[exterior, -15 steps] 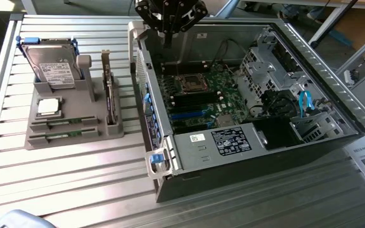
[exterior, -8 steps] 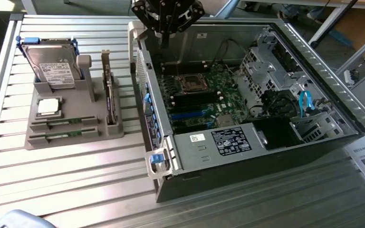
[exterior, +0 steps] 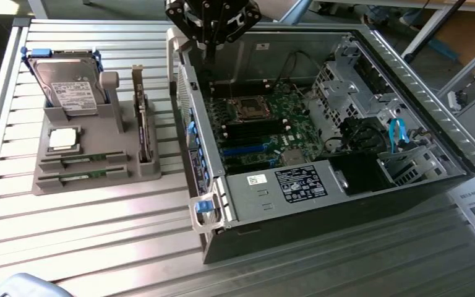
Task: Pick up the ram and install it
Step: 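Reach for the ram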
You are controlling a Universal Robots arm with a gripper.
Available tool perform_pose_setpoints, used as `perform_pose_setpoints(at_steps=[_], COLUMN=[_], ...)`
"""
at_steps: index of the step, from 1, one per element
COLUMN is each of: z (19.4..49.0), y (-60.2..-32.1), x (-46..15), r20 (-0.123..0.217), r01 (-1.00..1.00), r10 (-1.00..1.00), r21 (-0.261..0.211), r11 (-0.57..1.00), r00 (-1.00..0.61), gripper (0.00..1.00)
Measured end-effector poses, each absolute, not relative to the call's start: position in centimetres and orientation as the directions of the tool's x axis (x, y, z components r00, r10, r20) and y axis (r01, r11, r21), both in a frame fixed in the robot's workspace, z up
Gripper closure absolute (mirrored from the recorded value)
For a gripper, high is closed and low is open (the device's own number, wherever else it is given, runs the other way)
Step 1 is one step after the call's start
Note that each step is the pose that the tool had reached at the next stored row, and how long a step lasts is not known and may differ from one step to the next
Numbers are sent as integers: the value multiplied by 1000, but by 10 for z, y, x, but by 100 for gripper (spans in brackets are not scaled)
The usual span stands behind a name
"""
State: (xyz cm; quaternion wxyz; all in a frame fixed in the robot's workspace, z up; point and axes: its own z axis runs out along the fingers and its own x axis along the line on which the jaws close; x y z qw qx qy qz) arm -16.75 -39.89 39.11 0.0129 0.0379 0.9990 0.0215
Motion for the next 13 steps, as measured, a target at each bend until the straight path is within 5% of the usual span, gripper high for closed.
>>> perform_pose_setpoints(at_steps=[13], z=[390], y=[-399], x=[-177], r20=[-24], r01=[75], r10=[76], r21=[44], r11=[996], r00=[-997], gripper=[90])
